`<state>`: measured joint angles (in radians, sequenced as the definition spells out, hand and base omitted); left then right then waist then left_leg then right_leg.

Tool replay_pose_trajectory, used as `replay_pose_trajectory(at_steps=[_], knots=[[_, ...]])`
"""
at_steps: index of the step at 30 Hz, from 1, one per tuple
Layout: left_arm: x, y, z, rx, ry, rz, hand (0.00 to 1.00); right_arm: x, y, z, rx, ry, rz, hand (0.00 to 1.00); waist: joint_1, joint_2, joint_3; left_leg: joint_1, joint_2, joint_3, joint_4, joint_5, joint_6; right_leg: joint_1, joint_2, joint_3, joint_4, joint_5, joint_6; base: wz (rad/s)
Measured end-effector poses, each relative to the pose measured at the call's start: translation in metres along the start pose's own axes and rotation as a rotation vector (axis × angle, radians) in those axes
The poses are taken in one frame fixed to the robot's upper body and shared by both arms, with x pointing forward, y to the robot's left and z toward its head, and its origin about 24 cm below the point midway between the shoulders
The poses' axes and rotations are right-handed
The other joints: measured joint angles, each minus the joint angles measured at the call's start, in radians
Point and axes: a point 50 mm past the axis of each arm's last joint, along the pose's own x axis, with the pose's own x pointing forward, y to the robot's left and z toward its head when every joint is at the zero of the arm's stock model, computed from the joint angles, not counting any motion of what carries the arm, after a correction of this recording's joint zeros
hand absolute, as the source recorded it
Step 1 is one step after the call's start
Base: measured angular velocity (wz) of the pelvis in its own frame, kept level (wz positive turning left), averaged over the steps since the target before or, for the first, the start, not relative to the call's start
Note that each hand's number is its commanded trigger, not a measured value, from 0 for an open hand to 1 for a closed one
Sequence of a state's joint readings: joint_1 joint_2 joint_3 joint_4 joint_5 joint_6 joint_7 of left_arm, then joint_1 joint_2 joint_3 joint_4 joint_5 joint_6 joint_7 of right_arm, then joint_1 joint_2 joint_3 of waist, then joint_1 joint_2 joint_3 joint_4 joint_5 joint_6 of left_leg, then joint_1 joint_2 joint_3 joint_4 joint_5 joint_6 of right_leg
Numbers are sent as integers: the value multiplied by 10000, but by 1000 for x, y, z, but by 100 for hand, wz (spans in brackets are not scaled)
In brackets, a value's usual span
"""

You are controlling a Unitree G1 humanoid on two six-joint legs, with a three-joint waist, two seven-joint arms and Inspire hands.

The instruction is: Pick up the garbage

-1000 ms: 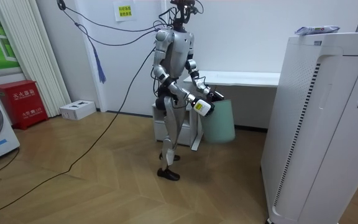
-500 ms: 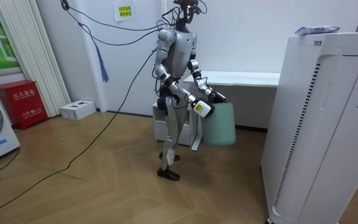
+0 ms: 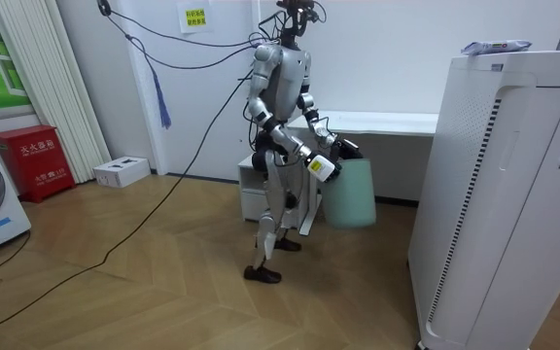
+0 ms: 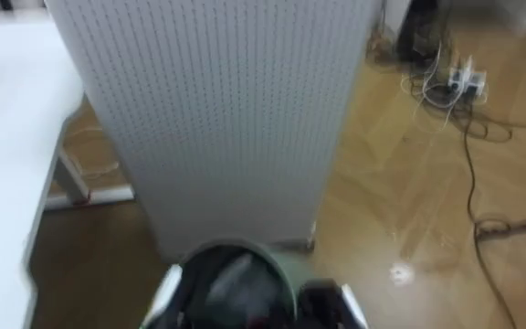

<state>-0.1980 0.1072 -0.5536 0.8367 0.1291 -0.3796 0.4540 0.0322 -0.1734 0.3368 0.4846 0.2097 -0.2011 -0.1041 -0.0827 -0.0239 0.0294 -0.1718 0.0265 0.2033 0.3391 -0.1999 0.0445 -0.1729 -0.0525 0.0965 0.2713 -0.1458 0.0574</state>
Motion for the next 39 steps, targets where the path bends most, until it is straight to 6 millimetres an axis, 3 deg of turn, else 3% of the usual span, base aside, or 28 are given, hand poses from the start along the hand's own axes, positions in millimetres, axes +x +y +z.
replay_pose_trajectory(at_steps=[4, 11, 14, 19, 23, 25, 30, 33, 39], knots=[[-5, -5, 5, -203, -281, -166, 0, -6, -8, -8, -94, 282, -327, 100, -89, 207, -23, 551, -70, -438, -390, -47, -79, 471, 70, -306, -78, 22, -50, 1], [-20, -1, -2, -157, -338, -685, 0, -13, -19, -21, -20, 812, -647, 100, -63, 178, -27, 965, -202, -525, -643, -59, -109, 683, 3, -516, 21, -78, -111, -2], [-23, 9, -4, -98, -353, -364, 0, -18, -27, -36, 79, 1494, -1041, 100, 2, 93, -65, 1034, -221, -493, -620, -50, -98, 663, -3, -499, 192, -85, -101, -3], [-33, 31, -25, -48, 438, 617, 0, -30, -42, -63, 180, 2763, -1801, 100, 106, -126, -163, 1177, -195, -487, -689, -65, -118, 699, 2, -717, 178, -91, -97, -9], [-46, 36, -47, 318, 1330, 557, 0, -42, -48, -83, 235, 3747, -2237, 100, 191, -141, -168, 1514, -198, -469, -990, -69, -125, 1022, 10, -763, -114, -69, -129, -3], [-55, 38, -61, 339, 2004, 687, 0, -49, -51, -95, 62, 4321, -2321, 100, 406, -141, -168, 1778, -201, -423, -1197, -69, -128, 1167, 24, -770, -187, -67, -132, -14], [-69, 46, -77, 281, 2766, 1100, 0, -59, -55, -108, 11, 5021, -2358, 100, 635, -140, -169, 1855, -195, -433, -1339, -71, -135, 1224, 17, -998, -300, -63, -137, -3], [-81, 45, -86, 317, 3244, 1121, 0, -63, -55, -112, 12, 5237, -2343, 100, 628, -140, -169, 1884, -198, -503, -1354, -72, -136, 1277, 15, -1050, -354, -63, -137, 2], [-102, 39, -109, 518, 4501, 754, 0, -69, -53, -120, 53, 5696, -2267, 100, 597, -140, -155, 2188, -178, -743, -1484, -112, -195, 1705, 7, -1573, -629, -63, -139, 8]])
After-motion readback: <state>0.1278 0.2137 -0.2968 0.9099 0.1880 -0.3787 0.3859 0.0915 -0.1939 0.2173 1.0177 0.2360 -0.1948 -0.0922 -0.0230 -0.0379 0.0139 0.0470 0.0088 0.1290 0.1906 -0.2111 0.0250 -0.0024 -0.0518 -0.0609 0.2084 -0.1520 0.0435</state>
